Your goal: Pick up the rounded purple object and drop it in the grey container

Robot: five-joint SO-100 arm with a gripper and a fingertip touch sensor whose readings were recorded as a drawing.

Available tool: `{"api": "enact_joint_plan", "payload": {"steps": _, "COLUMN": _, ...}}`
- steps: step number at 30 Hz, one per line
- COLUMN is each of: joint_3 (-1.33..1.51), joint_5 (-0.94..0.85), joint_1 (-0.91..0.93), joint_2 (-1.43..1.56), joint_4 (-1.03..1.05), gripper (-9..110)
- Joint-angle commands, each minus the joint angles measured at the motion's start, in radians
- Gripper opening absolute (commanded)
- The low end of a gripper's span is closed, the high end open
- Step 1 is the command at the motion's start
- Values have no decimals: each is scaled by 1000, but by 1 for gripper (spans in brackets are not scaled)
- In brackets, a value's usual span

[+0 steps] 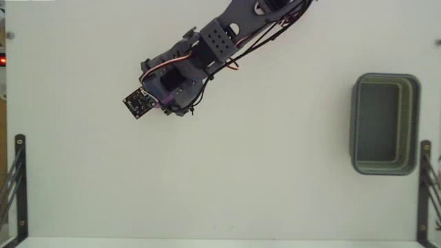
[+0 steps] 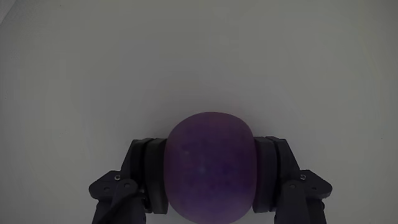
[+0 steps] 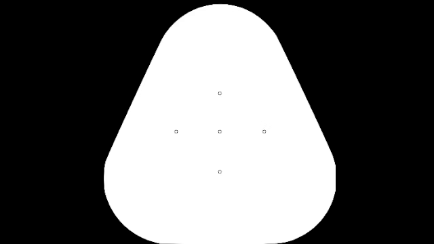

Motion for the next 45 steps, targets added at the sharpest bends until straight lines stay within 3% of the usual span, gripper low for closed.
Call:
{"api": "enact_joint_plan", "payload": {"steps": 1, "joint_3": 10, "joint_5": 6, "joint_1": 0, "joint_2": 7, "joint_4": 0, "gripper": 73}}
{"api": "enact_joint_plan", "payload": {"steps": 45, "joint_3": 10, "joint_5": 6, "joint_1": 0, "joint_2": 7, "joint_4": 0, "gripper": 62}}
